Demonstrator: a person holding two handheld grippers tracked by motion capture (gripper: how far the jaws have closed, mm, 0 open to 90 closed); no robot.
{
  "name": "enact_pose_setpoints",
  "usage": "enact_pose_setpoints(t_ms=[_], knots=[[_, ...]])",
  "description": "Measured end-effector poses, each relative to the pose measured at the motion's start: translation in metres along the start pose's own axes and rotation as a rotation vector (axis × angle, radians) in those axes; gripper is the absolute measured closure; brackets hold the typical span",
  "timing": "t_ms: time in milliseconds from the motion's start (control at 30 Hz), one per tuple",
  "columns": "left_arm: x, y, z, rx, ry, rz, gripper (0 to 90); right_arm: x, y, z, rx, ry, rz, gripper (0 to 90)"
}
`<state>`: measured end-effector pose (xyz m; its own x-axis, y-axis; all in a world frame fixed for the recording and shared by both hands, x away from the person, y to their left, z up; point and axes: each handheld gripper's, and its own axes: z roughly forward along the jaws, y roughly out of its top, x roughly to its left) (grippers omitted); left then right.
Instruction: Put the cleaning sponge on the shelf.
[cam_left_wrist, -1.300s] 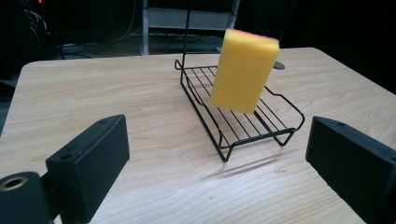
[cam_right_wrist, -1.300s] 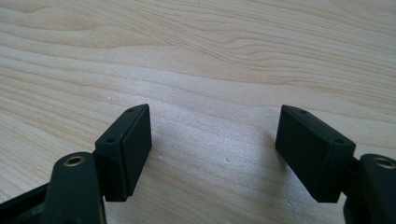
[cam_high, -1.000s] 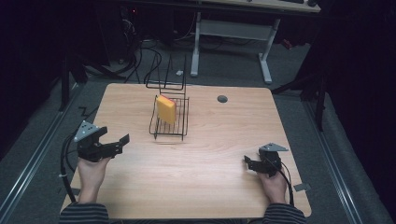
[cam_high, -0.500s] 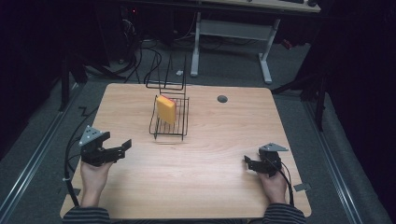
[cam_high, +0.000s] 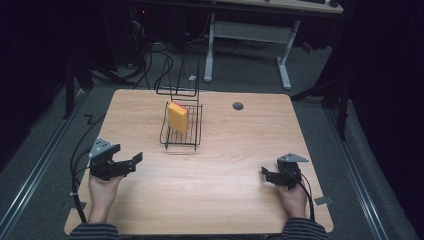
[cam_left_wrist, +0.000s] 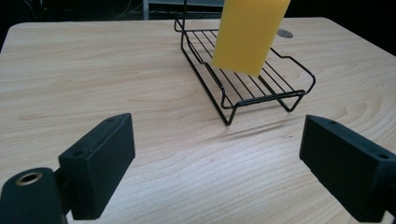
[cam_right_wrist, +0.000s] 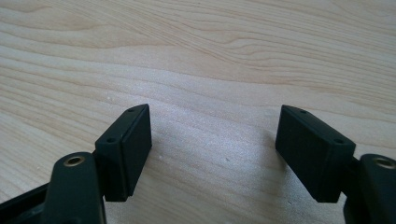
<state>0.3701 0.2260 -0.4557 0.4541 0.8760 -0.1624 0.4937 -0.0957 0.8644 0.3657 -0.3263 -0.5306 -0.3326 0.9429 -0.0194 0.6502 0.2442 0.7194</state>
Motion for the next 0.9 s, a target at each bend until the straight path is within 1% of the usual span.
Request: enact_pose_setpoints(t_ms=[633, 833, 900], knots=[[0.001, -0.012, 0.01, 0.04, 0.004, -0.013, 11.9, 0.0, 0.0, 0.0, 0.0, 0.0, 0.0, 27.2], [0.002, -0.016, 0.016, 0.06, 0.008, -0.02, 12.3, 0.0, 0.0, 0.0, 0.001, -0.001, 0.002, 27.3], [0.002, -0.017, 0.019, 0.075, 0.013, -0.013, 12.5, 0.0, 0.0, 0.0, 0.001, -0.001, 0.002, 27.3]])
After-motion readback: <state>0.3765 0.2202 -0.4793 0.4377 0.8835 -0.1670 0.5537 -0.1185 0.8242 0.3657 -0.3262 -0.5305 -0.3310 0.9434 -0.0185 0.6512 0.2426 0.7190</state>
